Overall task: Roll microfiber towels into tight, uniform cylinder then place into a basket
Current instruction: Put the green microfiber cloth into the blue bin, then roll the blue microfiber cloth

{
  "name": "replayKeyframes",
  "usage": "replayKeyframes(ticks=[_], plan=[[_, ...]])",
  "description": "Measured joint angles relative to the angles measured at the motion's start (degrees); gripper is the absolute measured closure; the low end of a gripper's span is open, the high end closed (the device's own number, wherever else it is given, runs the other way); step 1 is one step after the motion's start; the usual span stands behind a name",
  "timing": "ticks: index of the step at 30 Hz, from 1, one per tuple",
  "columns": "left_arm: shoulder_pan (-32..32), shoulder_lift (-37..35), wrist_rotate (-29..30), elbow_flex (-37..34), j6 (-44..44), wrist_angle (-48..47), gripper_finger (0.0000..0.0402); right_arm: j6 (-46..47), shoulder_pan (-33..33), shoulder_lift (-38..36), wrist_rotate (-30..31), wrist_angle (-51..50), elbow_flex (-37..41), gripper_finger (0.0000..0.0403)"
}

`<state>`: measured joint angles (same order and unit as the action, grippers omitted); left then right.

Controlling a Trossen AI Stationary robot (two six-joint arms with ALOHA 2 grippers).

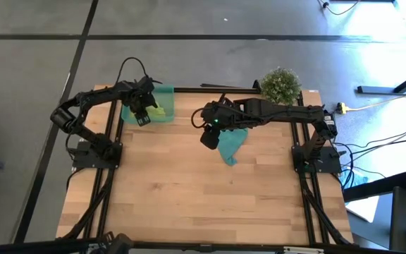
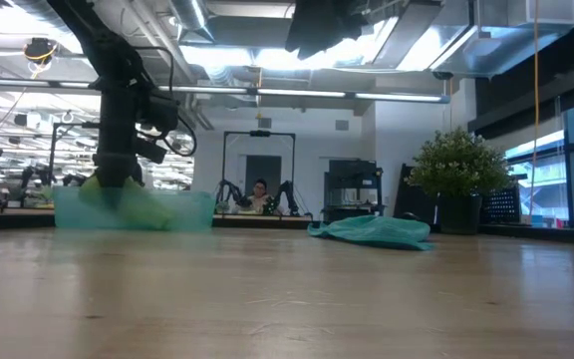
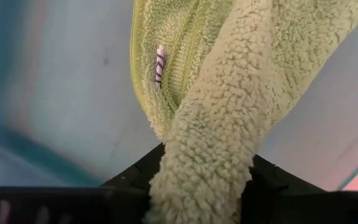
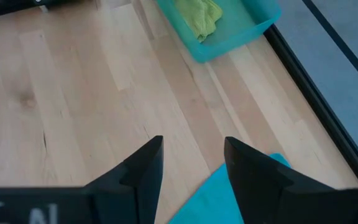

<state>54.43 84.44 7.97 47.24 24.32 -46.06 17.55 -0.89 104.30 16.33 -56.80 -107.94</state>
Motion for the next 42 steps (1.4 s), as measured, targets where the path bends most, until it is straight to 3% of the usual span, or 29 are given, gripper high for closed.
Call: replayKeyframes(ticks=[18,29,42], plan=[[-0.72,-0.23,3.27,0.1,0.06,-0.14,0.0066,-0.01,0.0,0.01,-0.01,0.0,0.0,0.0231],[-0.7,-2.01,4.18,8.0,-0.16,-5.26,0.0058,-0.01,0.0,0.01,-0.01,0.0,0.0,0.0231],[0.81,2.84,5.88,4.38,0.28,12.76,0.0058,-0.03,0.0,0.01,0.03,-0.02,0.0,0.0231]])
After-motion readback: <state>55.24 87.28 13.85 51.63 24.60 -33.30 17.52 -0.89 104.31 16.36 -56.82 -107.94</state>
